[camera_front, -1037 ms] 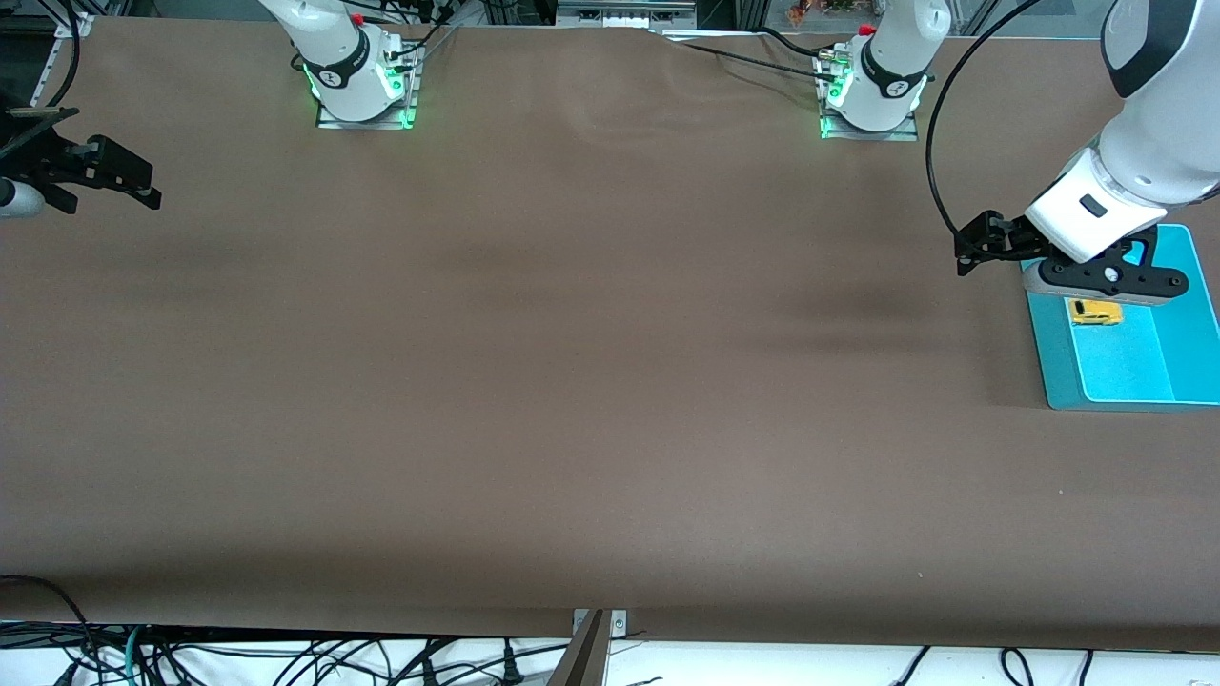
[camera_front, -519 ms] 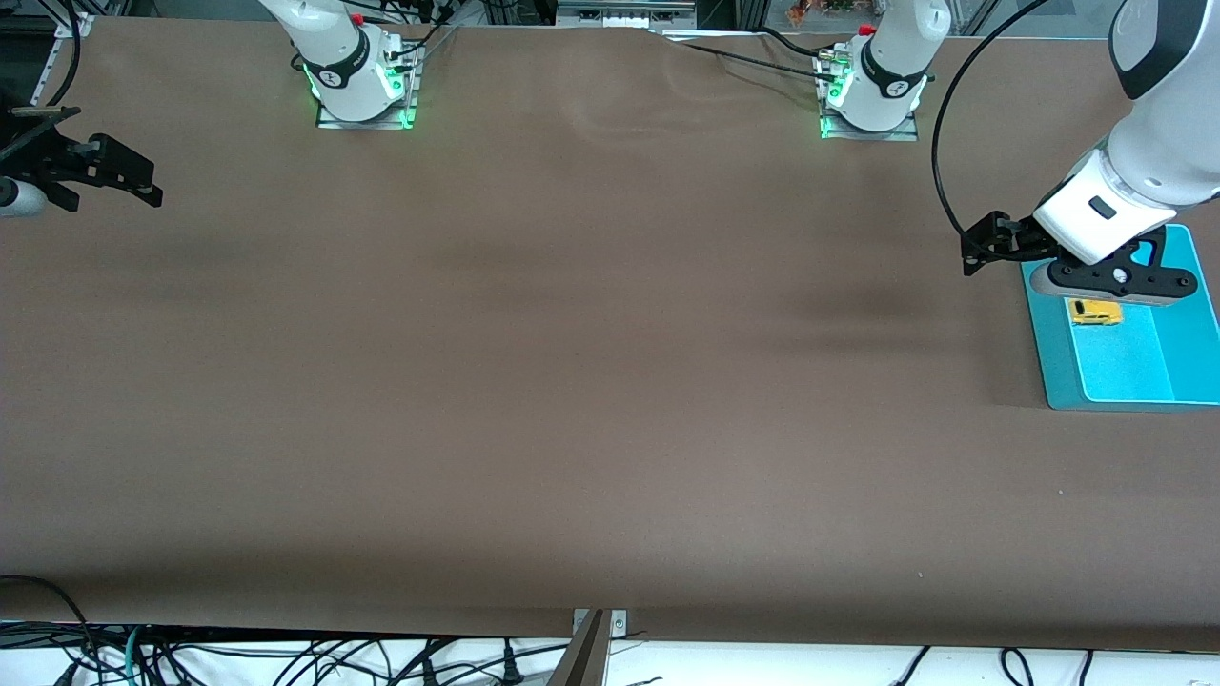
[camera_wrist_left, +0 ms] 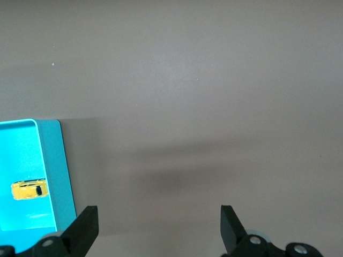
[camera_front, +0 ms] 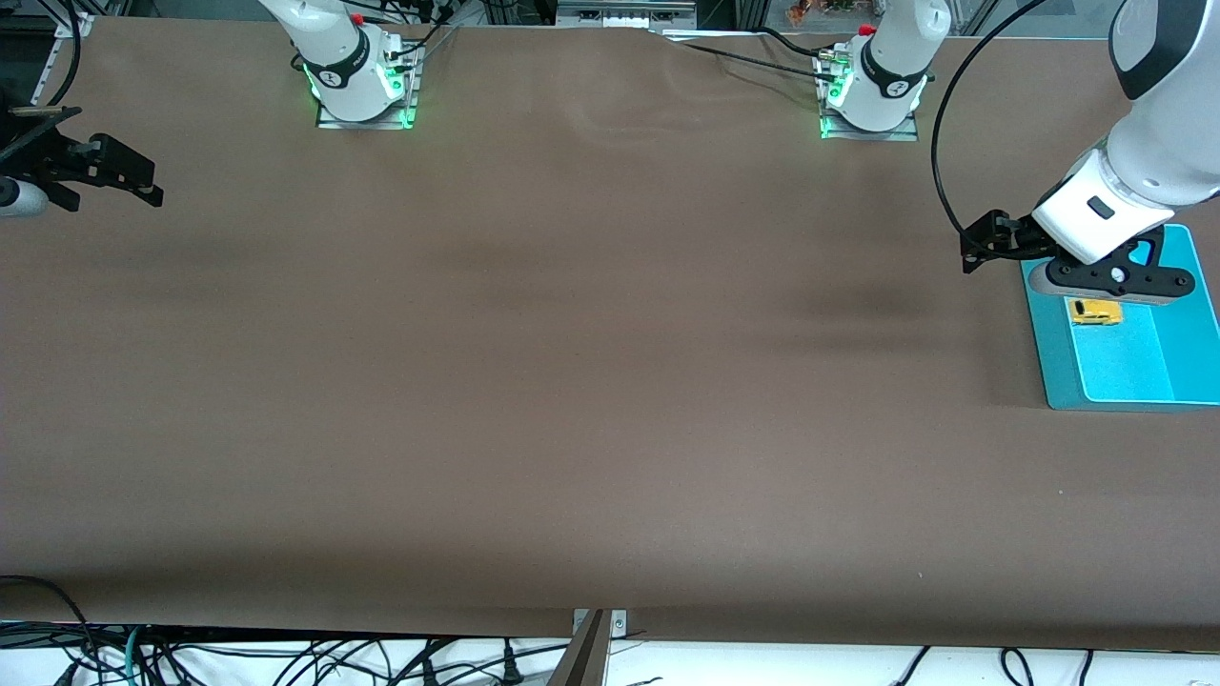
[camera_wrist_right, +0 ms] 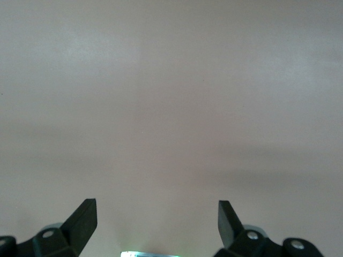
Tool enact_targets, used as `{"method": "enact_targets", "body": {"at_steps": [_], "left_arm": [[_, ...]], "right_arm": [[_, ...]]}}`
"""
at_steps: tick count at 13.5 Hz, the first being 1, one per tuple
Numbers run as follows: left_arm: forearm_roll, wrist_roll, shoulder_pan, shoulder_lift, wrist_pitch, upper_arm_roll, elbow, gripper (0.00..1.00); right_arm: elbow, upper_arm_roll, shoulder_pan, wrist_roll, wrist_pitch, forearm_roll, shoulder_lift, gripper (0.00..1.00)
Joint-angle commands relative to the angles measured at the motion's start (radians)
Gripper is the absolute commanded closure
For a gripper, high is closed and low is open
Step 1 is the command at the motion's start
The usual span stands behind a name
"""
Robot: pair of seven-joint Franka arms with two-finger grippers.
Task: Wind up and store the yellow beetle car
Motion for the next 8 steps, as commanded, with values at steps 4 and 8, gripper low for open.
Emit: {"method": "enact_targets", "body": {"at_steps": [4, 8], "left_arm": [[-0.024, 0.002, 0.004, -0.013, -0.019, -0.001, -0.001, 0.00], [-0.024, 0.005, 0.004, -0.015, -0.024, -0.001, -0.001, 0.00]], "right_arm": [[0.026, 0.005, -0.003, -0.004, -0.022, -0.003, 0.008, 0.00], [0.026, 0.005, -0.001, -0.002, -0.022, -0.004, 0.008, 0.00]]}}
